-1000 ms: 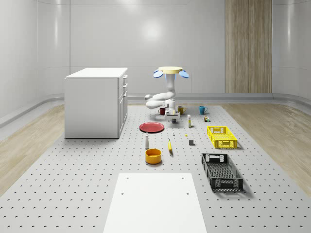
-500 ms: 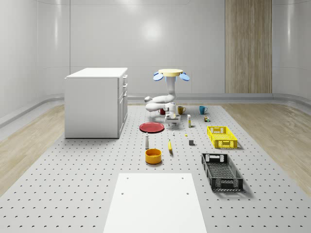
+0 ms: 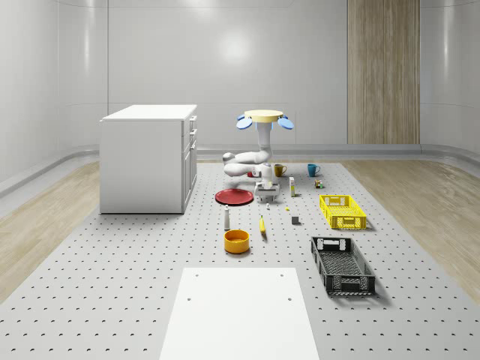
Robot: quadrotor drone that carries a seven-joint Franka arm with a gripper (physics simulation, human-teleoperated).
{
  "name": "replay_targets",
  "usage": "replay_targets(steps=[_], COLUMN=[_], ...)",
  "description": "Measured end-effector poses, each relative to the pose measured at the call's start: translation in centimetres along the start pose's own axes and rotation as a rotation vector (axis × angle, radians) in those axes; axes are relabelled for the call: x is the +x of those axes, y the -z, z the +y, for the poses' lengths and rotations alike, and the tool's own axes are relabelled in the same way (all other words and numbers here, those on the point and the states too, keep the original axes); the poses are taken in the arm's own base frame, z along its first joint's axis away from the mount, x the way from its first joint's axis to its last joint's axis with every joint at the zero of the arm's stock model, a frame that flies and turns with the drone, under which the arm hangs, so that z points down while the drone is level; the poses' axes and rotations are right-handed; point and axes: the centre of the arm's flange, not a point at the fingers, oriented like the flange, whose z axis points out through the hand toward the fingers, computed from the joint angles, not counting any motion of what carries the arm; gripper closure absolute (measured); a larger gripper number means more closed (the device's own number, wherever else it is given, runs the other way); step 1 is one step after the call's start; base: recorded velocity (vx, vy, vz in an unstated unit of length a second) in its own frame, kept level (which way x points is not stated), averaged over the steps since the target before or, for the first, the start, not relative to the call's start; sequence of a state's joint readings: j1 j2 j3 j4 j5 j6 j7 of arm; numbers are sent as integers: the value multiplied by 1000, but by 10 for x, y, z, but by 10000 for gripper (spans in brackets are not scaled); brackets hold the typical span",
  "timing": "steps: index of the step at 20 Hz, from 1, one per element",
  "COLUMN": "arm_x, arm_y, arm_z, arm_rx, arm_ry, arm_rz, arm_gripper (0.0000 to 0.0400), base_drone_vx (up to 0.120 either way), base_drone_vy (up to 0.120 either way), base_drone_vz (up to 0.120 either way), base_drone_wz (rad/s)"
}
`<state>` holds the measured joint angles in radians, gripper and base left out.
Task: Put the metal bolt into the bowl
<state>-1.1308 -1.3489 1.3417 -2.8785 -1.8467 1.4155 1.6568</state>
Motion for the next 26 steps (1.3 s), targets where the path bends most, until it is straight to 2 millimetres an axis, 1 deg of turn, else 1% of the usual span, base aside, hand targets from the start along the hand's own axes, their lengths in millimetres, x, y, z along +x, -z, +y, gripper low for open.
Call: replay_targets(steps=[18,20,23,24,25,26], arm_x=[0,0,0,0,0,0], arm_y=[0,0,0,0,0,0], arm_z=[0,0,0,0,0,0], arm_rx=[0,0,0,0,0,0], arm_ry=[0,0,0,0,0,0], arm_rz=[0,0,0,0,0,0], arm_gripper=[0,0,0,24,85,132], base_drone_vx=[120,80,13,0,0,0], base_drone_vy=[0,0,0,0,0,0], base_drone_vz=[0,0,0,0,0,0], base_drone_wz=[0,0,0,0,0,0])
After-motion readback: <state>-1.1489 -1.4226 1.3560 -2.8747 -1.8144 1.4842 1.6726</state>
